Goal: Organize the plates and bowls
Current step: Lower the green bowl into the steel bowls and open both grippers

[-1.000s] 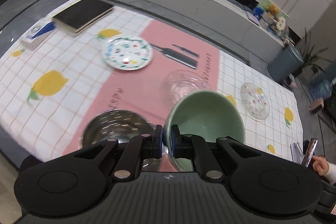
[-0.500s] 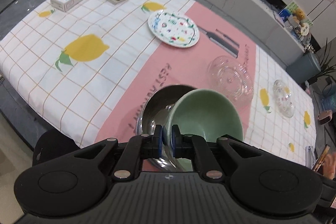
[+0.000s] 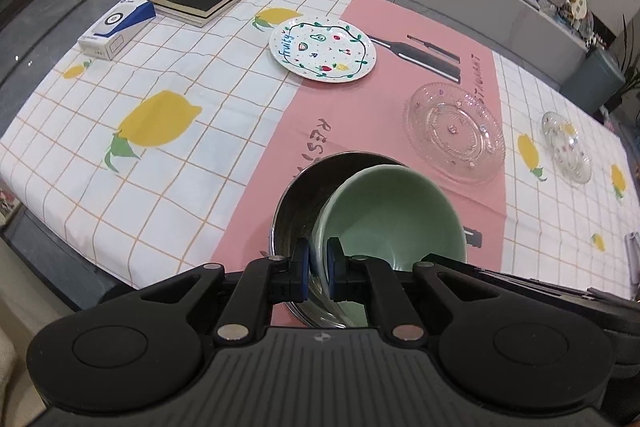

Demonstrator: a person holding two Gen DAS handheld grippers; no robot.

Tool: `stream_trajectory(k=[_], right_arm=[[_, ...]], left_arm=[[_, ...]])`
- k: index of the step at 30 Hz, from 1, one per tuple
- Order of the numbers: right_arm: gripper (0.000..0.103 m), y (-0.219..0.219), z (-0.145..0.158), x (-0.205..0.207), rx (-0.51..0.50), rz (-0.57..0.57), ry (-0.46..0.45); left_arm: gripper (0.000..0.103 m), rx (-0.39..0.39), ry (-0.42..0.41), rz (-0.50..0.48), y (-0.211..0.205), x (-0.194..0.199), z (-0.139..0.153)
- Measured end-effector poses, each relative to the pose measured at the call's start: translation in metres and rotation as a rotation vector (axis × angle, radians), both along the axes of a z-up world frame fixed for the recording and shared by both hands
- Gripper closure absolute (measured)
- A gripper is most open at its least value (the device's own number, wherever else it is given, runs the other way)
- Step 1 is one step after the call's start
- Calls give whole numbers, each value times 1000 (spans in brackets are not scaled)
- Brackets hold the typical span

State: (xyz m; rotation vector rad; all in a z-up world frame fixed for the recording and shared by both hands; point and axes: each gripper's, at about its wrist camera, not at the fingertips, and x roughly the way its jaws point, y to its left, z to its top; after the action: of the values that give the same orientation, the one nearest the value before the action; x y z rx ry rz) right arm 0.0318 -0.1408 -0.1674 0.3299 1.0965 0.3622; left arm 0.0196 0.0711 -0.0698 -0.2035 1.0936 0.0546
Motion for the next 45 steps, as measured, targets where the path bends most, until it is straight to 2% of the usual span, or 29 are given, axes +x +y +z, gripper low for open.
stream_trajectory(k=[16, 22, 26, 31, 35, 41, 45], right_arm=[[97, 13, -8, 15, -61, 38, -1], [94, 15, -6, 15, -83, 55, -29], [90, 15, -5, 15, -75, 62, -26], [76, 15, 3, 12, -69, 78, -44], [66, 13, 16, 8, -79, 82, -97], [64, 0, 33, 6, -76, 58, -158], [61, -14, 43, 6, -71, 35, -192]], left_arm=[[94, 32, 41, 13, -1, 11, -14], [89, 34, 39, 7, -1, 13, -12], [85, 25, 15, -1, 2, 13, -6], [81, 8, 4, -10, 4, 12, 1], [80, 11, -6, -16, 4, 13, 6], [75, -8, -21, -19, 4, 14, 14], [70, -46, -63, -42, 2, 17, 23]])
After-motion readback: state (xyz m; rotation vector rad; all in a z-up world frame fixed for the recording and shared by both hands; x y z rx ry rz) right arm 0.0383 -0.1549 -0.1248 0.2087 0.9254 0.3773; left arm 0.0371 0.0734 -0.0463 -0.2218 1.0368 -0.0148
